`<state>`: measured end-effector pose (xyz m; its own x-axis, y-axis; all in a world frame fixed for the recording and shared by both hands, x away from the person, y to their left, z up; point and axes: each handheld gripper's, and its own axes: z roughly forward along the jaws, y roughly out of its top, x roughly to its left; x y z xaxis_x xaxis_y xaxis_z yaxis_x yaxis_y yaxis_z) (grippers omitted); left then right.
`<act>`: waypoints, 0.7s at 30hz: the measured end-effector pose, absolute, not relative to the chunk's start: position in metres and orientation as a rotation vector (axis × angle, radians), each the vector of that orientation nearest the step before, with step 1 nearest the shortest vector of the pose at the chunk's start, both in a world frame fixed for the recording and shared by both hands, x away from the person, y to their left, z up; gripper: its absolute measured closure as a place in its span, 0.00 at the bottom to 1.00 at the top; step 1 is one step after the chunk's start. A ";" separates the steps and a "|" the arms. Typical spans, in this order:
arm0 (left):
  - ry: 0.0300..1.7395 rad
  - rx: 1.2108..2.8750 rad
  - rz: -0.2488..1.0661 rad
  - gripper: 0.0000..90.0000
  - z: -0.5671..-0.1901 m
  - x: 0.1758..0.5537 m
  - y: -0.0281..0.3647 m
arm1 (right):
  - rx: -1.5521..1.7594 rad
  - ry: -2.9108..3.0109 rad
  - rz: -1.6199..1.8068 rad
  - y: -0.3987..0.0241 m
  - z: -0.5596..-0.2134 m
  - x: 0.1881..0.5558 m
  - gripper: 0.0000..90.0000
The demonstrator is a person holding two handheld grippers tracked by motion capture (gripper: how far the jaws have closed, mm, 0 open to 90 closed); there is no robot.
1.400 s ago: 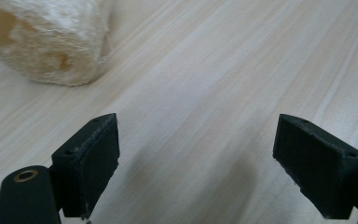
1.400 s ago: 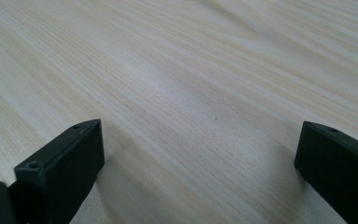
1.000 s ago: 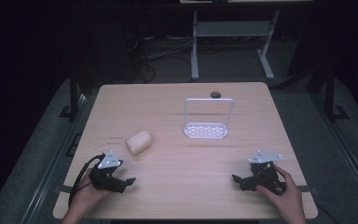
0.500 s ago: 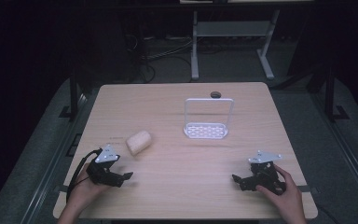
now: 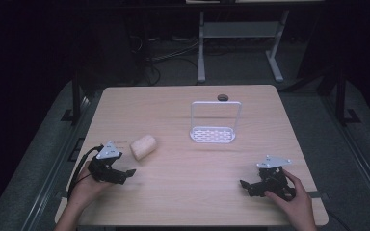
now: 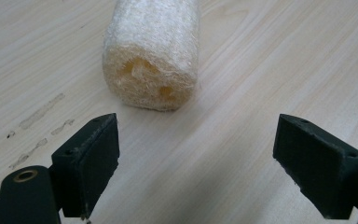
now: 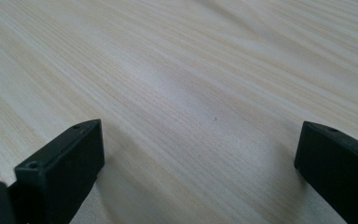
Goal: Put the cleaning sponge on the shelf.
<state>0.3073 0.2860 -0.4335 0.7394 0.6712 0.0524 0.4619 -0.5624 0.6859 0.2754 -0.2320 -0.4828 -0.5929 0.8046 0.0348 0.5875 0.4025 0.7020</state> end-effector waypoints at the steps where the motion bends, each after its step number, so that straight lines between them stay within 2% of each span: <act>1: 0.850 2.269 0.407 0.15 -0.433 0.309 0.286 | 1.210 2.354 0.991 -0.232 -0.483 0.275 0.01; 21: 0.850 2.253 0.423 0.14 -0.419 0.331 0.283 | 1.211 2.354 0.990 -0.232 -0.483 0.275 0.01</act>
